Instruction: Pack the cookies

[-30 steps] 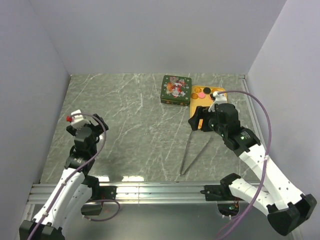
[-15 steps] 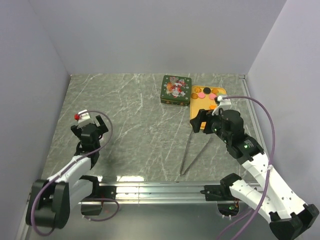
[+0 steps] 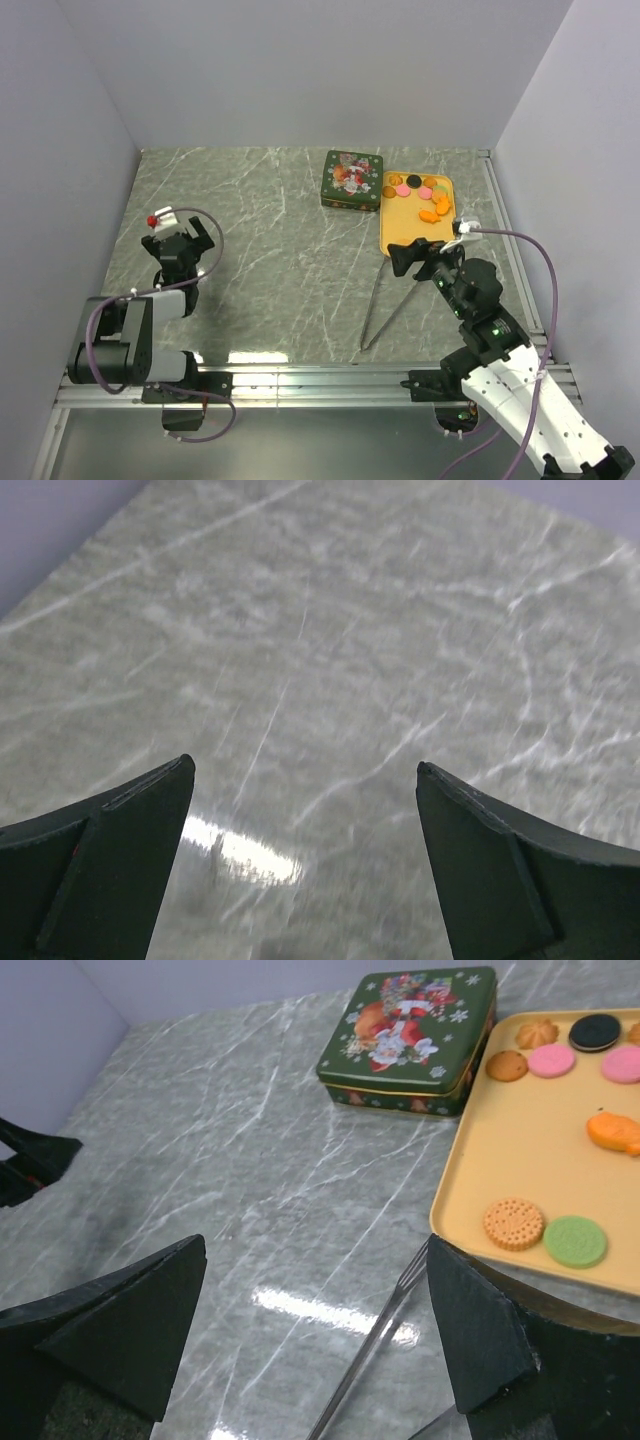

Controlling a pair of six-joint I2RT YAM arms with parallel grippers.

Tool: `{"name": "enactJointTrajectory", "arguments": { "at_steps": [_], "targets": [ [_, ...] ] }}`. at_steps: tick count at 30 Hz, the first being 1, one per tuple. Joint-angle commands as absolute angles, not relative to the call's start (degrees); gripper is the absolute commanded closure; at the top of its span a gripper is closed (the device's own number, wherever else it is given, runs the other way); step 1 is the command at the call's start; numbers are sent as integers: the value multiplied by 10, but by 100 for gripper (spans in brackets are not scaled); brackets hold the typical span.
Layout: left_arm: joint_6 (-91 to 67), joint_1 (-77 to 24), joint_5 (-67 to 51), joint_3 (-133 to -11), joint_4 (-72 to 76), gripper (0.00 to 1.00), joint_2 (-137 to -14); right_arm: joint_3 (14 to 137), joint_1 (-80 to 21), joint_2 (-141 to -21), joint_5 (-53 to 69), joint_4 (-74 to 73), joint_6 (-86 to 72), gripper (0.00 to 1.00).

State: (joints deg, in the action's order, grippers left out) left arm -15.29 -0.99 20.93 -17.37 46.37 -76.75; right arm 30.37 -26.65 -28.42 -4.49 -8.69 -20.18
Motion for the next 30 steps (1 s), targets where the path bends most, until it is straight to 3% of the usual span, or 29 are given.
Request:
{"name": "enactJointTrajectory", "arguments": {
  "at_steps": [1,5,9,11,15,20,24,30],
  "targets": [
    [-144,15,149,-181,595,1,-799,299,-270,-295,-77,-41,-186,2],
    [-122,14,96,-193,587,2,-821,281,-269,-314,-55,-13,-185,2],
    [-100,14,53,-126,742,1,-842,273,-269,-334,-55,-1,-192,1],
    [-96,13,42,-151,672,1,-836,272,-270,-346,-46,-1,-189,1],
    [-96,12,47,-145,686,1,-837,273,-269,-369,-24,30,-152,1],
    [-92,7,57,-142,695,1,-836,266,-269,-414,-120,55,-172,0],
    [-93,7,55,-144,690,0,-836,226,-267,-420,-226,133,-85,0],
    [-92,7,55,-144,691,1,-836,156,-222,-416,-208,218,-6,0]
  ]
}}
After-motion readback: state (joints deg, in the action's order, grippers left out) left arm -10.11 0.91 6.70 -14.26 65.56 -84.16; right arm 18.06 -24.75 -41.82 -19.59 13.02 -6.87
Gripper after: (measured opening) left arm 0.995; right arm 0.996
